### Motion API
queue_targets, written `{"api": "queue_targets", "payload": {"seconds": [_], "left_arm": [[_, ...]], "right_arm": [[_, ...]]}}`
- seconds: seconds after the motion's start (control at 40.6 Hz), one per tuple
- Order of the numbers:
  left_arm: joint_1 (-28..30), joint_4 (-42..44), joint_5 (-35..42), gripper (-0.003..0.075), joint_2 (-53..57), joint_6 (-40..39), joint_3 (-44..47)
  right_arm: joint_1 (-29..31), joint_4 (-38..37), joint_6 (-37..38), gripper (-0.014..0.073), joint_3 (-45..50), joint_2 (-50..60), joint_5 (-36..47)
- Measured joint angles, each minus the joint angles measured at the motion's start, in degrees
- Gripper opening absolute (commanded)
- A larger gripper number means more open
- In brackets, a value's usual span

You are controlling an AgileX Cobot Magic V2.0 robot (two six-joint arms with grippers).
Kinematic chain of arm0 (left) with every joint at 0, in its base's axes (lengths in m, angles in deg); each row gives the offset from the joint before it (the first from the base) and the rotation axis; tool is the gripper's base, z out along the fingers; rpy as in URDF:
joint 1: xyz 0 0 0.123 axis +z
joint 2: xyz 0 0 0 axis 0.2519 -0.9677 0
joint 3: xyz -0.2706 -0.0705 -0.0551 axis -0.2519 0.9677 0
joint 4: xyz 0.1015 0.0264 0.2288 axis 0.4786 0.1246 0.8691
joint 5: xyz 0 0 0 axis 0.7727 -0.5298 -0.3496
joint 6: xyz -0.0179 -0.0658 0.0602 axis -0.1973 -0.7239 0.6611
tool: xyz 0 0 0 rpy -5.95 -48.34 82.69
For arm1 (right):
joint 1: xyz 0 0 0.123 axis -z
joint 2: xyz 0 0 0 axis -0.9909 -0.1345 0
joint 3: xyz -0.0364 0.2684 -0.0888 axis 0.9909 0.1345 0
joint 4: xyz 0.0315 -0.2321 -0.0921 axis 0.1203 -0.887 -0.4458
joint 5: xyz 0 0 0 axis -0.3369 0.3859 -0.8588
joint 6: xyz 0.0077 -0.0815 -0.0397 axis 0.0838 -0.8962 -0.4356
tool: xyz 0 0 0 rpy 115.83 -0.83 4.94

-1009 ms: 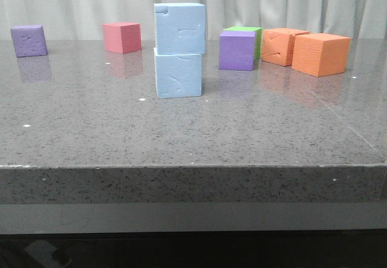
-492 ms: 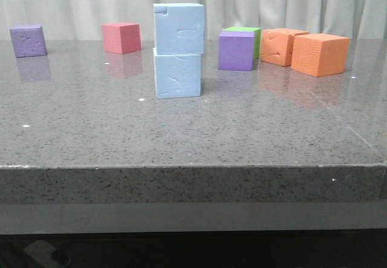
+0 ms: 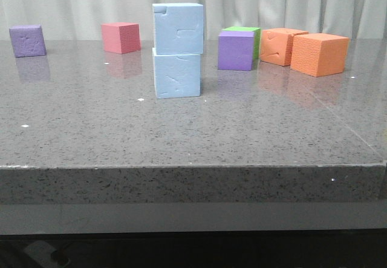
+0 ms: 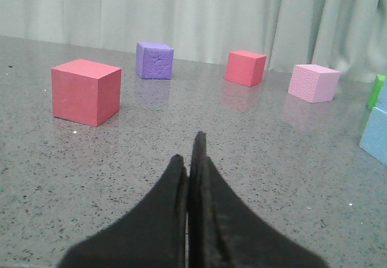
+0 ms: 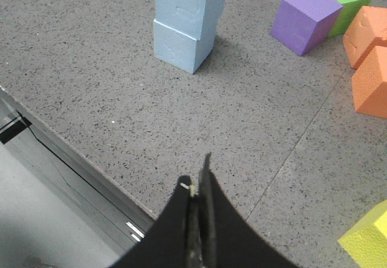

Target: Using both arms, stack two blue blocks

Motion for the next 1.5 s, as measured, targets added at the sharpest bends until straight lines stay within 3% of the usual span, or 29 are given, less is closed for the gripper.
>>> {"api": "queue_targets", "payload": {"seconds": [1.083,1.256,1.502], "left_arm": [[0.0,0.0,0.87,-0.002,0.0,2.95,0.0],[0.0,0.0,0.87,-0.002,0.0,2.95,0.0],[0.0,0.0,0.87,-0.002,0.0,2.95,0.0]], "right_arm": [[0.48,0.0,0.0,-0.0067,1.37,1.57,0.12],[7.7,-0.13,0.0,-0.0067,9.14,10.2,3.69],[21.1,-0.13,0.0,-0.0067,31.22,30.49,20.66]]}}
